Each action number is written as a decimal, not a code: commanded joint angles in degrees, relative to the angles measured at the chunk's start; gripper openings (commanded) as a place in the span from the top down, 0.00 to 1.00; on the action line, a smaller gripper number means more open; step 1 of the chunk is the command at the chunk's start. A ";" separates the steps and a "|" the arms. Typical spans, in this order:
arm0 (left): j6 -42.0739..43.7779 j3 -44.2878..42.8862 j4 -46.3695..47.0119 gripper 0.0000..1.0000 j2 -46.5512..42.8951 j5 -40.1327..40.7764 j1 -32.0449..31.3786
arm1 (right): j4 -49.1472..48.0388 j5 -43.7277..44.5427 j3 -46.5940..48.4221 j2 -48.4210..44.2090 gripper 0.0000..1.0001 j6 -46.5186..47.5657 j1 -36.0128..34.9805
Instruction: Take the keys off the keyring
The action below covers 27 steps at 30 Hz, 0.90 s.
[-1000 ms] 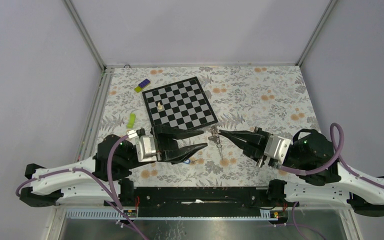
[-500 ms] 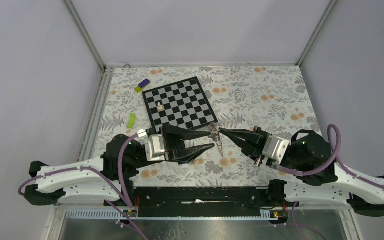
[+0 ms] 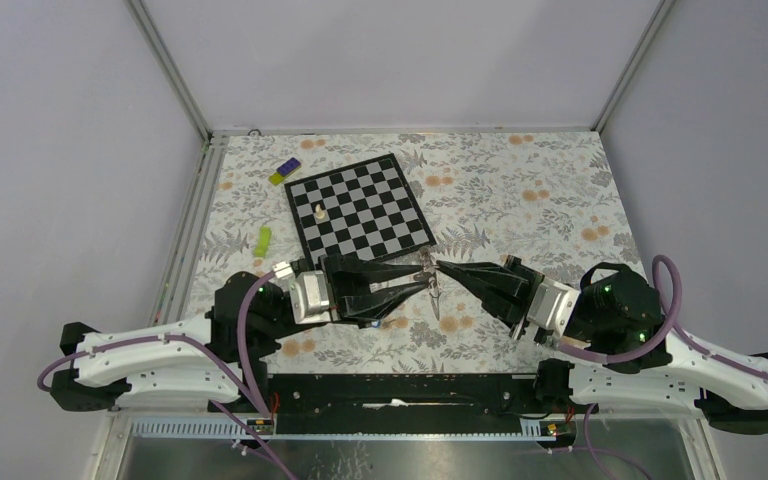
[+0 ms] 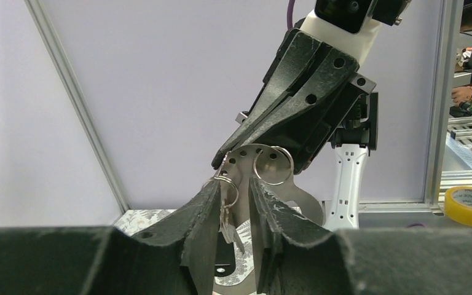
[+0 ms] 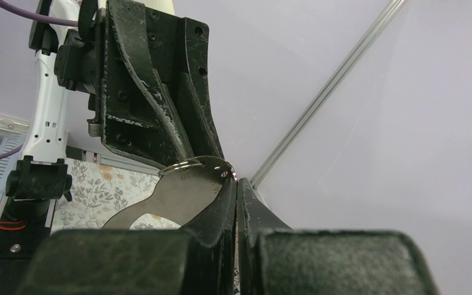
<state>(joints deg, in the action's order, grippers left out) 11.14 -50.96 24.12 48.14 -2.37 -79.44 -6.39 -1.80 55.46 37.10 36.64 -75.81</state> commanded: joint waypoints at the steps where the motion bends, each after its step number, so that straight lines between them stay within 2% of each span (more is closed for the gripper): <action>1: 1.02 -0.30 3.31 0.72 0.59 0.88 0.07 | -4.68 -1.81 0.11 -0.69 1.00 0.93 -0.30; 21: 0.61 -0.19 3.91 0.72 1.07 2.90 0.05 | -3.85 -4.64 0.09 -0.69 1.00 1.50 -0.35; 27: 0.29 -0.31 4.01 0.77 1.30 5.14 0.03 | -3.22 -5.65 0.01 -0.71 1.00 1.76 -0.30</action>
<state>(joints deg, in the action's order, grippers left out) 11.75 -50.96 24.16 49.25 -0.19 -79.44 -6.74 -5.72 54.98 36.64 37.69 -75.81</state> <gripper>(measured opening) 0.252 0.017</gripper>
